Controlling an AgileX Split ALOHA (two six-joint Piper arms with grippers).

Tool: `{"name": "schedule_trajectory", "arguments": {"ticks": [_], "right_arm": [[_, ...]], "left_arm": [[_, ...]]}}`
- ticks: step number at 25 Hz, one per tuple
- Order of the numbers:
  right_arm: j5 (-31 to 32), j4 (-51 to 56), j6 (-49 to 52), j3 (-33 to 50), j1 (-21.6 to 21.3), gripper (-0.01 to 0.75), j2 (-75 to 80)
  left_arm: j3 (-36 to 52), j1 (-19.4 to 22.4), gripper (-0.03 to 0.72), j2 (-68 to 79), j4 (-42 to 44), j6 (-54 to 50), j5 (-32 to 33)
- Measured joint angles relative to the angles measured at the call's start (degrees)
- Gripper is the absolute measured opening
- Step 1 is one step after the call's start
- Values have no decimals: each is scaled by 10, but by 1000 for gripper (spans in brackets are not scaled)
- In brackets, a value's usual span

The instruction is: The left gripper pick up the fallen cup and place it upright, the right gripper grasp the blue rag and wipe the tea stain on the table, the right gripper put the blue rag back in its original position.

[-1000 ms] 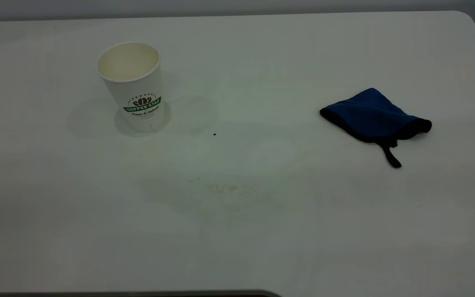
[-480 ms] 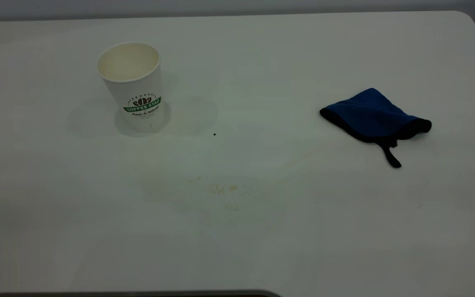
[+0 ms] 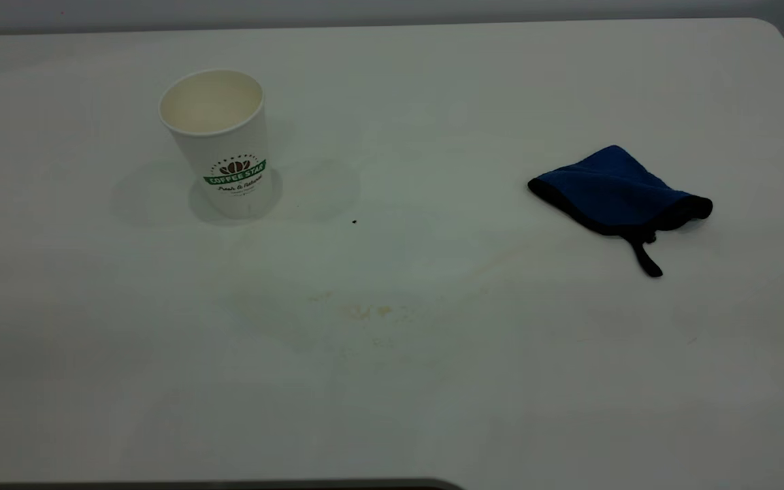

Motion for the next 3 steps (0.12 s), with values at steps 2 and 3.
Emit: {"name": "schedule_trajectory", "arguments": {"ticks": [2,3], "right_arm": [[0,0,0,0,0,546,0],[0,0,0,0,0,546,0]], "left_arm": [[0,0,523,0,0,0,0],[0,0,523,0,0,0,0]]}}
